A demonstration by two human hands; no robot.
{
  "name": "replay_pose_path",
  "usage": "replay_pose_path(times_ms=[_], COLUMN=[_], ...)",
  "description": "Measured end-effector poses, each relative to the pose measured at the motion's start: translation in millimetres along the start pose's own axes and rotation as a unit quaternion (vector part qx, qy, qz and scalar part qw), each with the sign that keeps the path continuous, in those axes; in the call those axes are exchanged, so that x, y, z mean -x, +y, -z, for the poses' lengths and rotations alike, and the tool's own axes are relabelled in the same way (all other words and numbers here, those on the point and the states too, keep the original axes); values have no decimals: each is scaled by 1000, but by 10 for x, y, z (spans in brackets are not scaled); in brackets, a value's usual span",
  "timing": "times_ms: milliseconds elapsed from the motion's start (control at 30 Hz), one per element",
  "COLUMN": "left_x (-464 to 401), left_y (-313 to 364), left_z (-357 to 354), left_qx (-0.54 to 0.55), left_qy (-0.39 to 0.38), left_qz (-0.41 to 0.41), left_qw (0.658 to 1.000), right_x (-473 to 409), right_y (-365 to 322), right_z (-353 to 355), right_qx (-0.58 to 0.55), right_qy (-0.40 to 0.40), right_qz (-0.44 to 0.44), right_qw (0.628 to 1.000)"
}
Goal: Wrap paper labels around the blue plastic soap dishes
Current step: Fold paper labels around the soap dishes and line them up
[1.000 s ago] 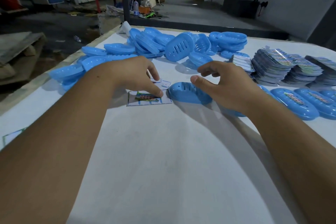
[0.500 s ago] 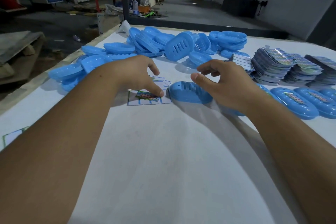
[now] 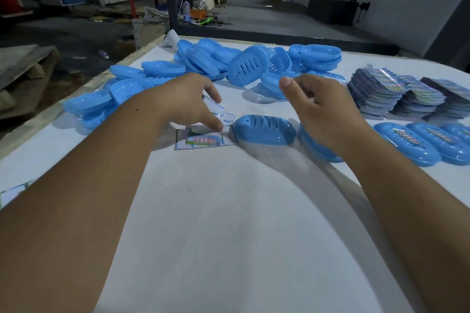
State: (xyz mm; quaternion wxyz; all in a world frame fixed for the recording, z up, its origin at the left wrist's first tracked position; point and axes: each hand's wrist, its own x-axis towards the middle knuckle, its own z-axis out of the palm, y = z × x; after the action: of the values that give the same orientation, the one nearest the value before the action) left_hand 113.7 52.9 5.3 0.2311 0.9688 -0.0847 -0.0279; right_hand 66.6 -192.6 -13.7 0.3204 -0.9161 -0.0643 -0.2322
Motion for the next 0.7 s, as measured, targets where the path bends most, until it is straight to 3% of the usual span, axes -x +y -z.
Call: replay_pose_path(times_ms=[200, 300, 533, 700], left_x=[-51, -63, -45, -20], left_y=[7, 53, 240, 341], left_z=[-5, -16, -151, -243], left_qx=[125, 263, 485, 533], left_qy=[67, 108, 144, 117], left_qz=[-23, -38, -95, -108], left_qw=[990, 958, 857, 831], right_x=[-42, -39, 19, 8], right_y=[66, 29, -80, -98], right_z=[85, 42, -45, -67], right_qx=[-83, -102, -244, -233], right_qy=[58, 52, -81, -116], right_qz=[-30, -24, -54, -61], right_qw=[994, 993, 965, 964])
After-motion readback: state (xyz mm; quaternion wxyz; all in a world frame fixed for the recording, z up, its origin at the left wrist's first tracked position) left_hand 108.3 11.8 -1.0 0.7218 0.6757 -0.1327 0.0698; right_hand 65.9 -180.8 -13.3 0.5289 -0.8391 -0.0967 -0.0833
